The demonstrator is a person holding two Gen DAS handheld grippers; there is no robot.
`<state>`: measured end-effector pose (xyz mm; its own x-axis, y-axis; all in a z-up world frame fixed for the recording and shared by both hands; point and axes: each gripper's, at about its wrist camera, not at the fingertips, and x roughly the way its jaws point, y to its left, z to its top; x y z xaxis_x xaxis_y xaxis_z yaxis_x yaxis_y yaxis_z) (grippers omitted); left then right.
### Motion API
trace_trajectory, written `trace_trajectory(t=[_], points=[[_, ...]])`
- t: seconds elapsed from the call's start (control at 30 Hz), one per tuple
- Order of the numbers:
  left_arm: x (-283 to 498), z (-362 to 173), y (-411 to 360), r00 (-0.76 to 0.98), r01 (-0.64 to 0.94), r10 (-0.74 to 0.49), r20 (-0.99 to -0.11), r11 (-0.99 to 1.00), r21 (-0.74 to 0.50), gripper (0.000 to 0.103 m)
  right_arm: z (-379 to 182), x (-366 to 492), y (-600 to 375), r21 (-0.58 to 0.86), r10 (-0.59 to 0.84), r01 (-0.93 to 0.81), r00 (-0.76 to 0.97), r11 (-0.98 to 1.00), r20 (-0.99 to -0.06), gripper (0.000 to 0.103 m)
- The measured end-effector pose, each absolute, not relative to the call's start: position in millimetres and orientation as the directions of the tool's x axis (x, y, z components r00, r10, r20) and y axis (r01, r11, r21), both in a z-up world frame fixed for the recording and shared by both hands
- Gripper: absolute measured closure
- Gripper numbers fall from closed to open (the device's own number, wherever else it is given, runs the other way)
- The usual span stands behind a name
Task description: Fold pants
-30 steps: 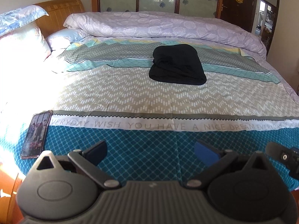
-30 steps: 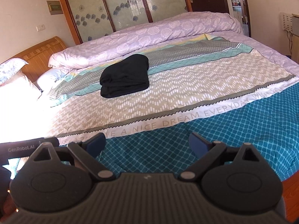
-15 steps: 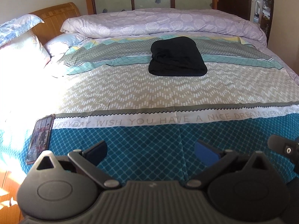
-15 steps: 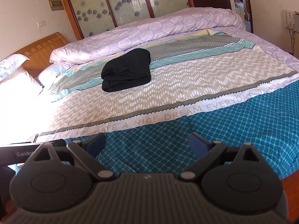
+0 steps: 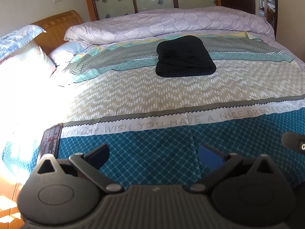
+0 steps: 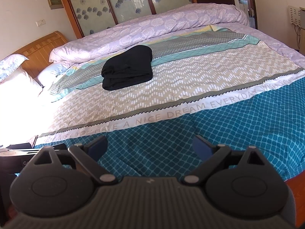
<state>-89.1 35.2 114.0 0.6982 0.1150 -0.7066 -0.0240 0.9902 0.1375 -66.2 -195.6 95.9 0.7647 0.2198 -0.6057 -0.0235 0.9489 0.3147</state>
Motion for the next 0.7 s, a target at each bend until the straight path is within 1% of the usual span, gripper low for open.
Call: trace_trajectory(t=[0.3, 0.7], points=[[-87.7, 110.2, 34.8, 0.695, -0.022, 0.131, -0.707, 0.987, 0.162, 0.000, 94.9, -65.8, -196.2, 0.316, 0.219, -0.021, 0.763, 0.948, -0.608, 0.006], [-87.7, 109.2, 35.1, 0.696, -0.019, 0.131, -0.706, 0.986, 0.164, 0.000, 94.2, -65.7, -196.4, 0.317, 0.215, -0.014, 0.764, 0.948, -0.608, 0.006]])
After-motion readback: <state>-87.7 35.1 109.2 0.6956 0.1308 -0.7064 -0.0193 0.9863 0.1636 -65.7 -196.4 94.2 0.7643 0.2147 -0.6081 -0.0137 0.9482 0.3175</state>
